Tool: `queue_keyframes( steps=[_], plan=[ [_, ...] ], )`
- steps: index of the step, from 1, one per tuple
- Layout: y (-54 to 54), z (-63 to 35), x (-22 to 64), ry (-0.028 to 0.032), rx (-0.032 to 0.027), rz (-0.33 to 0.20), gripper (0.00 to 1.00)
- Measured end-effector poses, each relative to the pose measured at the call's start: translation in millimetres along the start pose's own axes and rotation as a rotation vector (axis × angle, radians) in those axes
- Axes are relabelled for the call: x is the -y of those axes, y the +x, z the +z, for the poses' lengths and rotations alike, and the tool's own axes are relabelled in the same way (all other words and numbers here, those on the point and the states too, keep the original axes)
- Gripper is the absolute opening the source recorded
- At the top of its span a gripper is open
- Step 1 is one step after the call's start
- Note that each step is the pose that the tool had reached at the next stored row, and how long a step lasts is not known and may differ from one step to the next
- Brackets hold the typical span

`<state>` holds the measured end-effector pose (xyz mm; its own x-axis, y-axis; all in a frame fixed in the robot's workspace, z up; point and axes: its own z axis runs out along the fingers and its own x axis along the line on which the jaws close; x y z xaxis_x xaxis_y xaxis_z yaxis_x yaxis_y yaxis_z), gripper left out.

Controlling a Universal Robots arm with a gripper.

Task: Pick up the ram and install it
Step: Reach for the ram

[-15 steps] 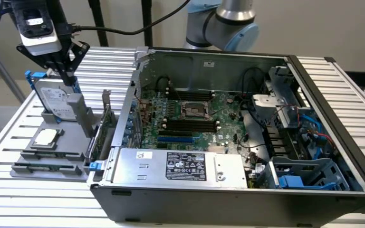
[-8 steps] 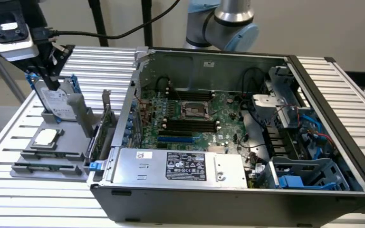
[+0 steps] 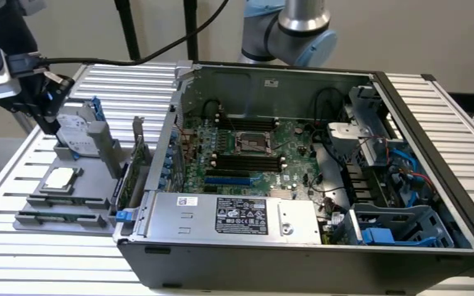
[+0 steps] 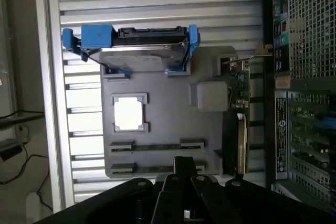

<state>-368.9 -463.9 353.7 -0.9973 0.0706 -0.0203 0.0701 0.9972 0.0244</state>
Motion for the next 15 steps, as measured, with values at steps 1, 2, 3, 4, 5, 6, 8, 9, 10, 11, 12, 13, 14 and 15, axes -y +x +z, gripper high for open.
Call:
queue_keyframes(
  steps=[1, 2, 3, 4, 5, 6, 8, 9, 10, 11, 12, 13, 14, 15],
  plan=[
    [1.3, 0.1, 4.3, 0.0, 0.0, 0.0, 0.11],
    [2.6, 0.3, 8.5, 0.0, 0.0001, 0.0, 0.11],
    [3.9, 0.3, 12.7, 0.0, 0.0, 0.0, 0.11],
    [5.2, 0.4, 16.8, 0.0, 0.0, 0.0, 0.11],
    [6.6, 0.6, 21.3, -0.0001, 0.0001, 0.0, 0.11],
    [7.9, 0.7, 25.4, 0.0, 0.0001, 0.0, 0.11],
    [10.4, 1.0, 33.4, -0.0001, 0.0001, 0.0, 0.11],
    [11.5, 1.1, 37.2, 0.0, 0.0001, 0.0, 0.11],
    [12.5, 1.3, 41.2, 0.0, 0.0001, 0.0, 0.11],
    [13.4, 1.5, 44.9, 0.0, 0.0001, 0.0, 0.11],
    [14.1, 1.7, 48.2, 0.0002, -0.0001, 0.0, 0.11],
    [14.5, 2.1, 50.1, 0.0003, 0.0001, 0.0, 0.11],
    [14.6, 2.3, 50.4, 0.0005, 0.0001, 0.0, 0.11],
    [14.6, 2.3, 50.4, 0.0006, 0.0001, 0.0, 0.11]
  ],
)
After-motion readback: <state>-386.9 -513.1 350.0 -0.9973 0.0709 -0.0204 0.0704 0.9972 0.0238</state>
